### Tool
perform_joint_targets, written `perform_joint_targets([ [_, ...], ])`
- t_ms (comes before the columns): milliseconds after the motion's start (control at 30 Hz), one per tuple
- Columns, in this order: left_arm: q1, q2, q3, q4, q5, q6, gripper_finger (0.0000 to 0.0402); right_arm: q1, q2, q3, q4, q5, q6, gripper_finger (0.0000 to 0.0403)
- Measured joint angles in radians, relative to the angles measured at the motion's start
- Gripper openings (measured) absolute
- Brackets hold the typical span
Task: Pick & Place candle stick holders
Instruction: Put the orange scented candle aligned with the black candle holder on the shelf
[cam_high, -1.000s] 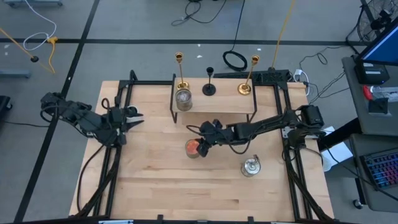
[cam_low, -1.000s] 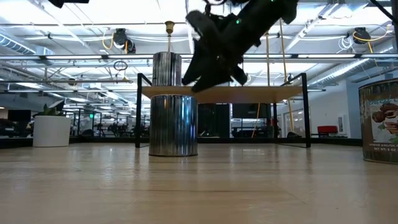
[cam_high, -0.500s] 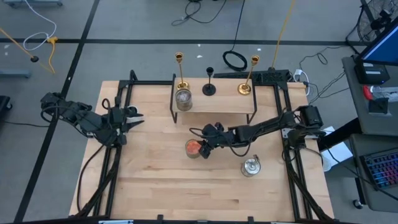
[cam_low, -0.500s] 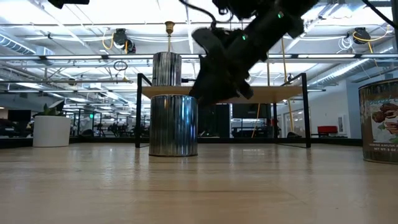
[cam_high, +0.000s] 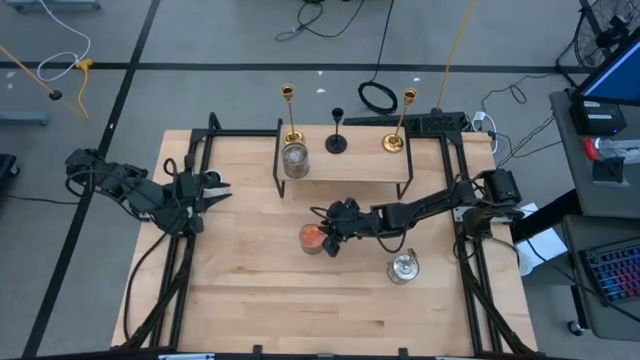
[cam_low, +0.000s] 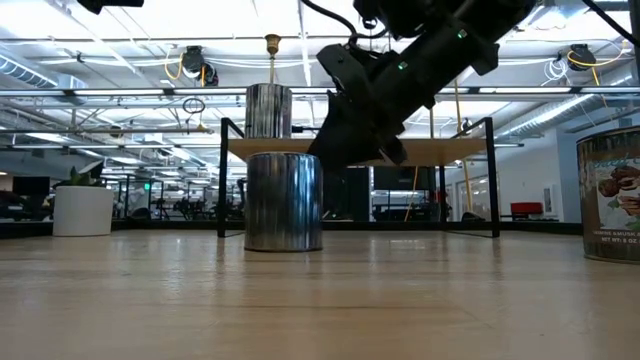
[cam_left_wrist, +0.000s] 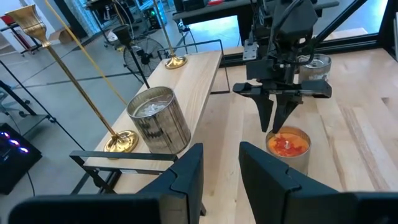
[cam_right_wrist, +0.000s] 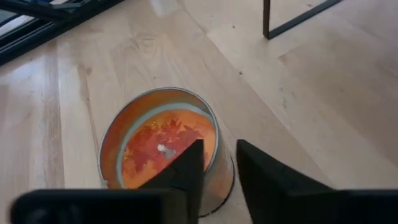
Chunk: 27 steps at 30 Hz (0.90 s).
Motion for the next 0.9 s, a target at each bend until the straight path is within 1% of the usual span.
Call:
perform_joint_targets([
  [133,0.0,0.0,0.0,0.0,0.0,0.0,0.0108,0.0,0.0,0.0,-0.001,0.001,-0.012,0.003],
  [200,0.0,0.0,0.0,0.0,0.0,0.0,0.0108,0.0,0.0,0.0,-0.001,0.002,-0.016,0.0009],
  [300,0.0,0.0,0.0,0.0,0.0,0.001,0.0108,0.0,0.0,-0.001,-0.003,-0.002,-0.032,0.0013],
  [367,0.0,0.0,0.0,0.0,0.0,0.001,0.0108,-0.001,-0.004,-0.001,-0.004,-0.035,-0.041,0.0015],
  [433,0.0,0.0,0.0,0.0,0.0,0.001,0.0108,-0.001,-0.011,0.0,-0.006,-0.072,-0.072,0.0013],
  [567,0.0,0.0,0.0,-0.001,0.0,0.001,0.0108,0.008,-0.014,0.022,-0.018,-0.105,-0.167,0.0011],
  [633,0.0,0.0,0.0,-0.001,0.0,0.001,0.0108,0.013,-0.022,0.03,-0.035,-0.113,-0.229,0.0019],
  [700,0.0,0.0,0.0,0.0,0.0,0.001,0.0108,0.014,-0.023,0.042,-0.039,-0.113,-0.271,0.0035],
  [833,0.0,0.0,0.0,-0.001,0.0,0.001,0.0108,0.013,-0.024,0.043,-0.064,-0.109,-0.349,0.0084],
  [900,0.0,0.0,0.0,0.0,0.0,-0.001,0.0108,0.013,-0.024,0.043,-0.084,-0.135,-0.356,0.0108],
])
